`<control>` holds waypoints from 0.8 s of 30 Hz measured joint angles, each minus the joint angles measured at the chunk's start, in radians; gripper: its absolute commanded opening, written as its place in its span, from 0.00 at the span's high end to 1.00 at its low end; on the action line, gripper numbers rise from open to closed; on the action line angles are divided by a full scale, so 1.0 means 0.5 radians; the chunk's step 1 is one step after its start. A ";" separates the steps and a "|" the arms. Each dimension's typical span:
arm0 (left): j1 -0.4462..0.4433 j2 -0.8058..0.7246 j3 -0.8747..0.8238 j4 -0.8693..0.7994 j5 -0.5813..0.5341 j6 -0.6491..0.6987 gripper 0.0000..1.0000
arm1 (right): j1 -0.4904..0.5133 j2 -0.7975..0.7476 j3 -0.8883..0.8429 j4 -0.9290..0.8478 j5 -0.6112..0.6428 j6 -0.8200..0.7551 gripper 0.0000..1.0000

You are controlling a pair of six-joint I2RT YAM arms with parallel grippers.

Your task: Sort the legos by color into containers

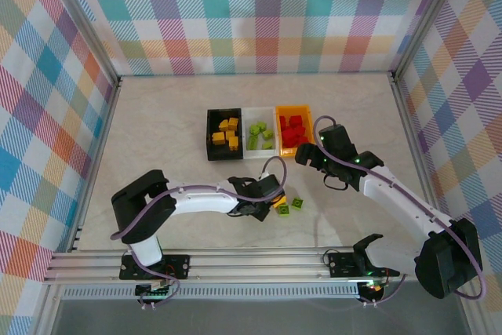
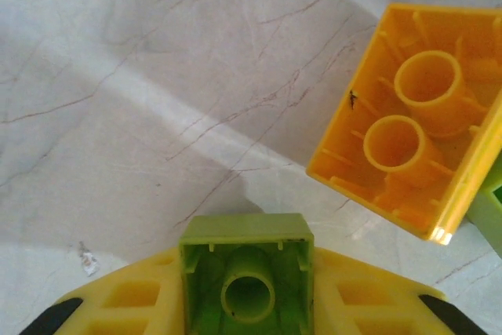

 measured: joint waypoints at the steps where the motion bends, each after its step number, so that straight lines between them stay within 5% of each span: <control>1: 0.018 -0.033 0.000 -0.012 -0.005 -0.001 0.72 | 0.001 0.000 0.000 0.000 0.000 0.000 0.04; 9: 0.447 -0.243 0.321 -0.083 -0.024 -0.009 0.70 | -0.002 -0.036 -0.001 0.000 0.002 0.001 0.04; 17: 0.763 0.324 1.067 -0.089 0.055 -0.023 0.71 | -0.003 -0.052 -0.021 0.000 0.011 0.002 0.03; 24: 0.834 0.745 1.469 -0.237 0.082 -0.014 0.36 | -0.004 -0.076 -0.039 -0.002 0.014 0.002 0.03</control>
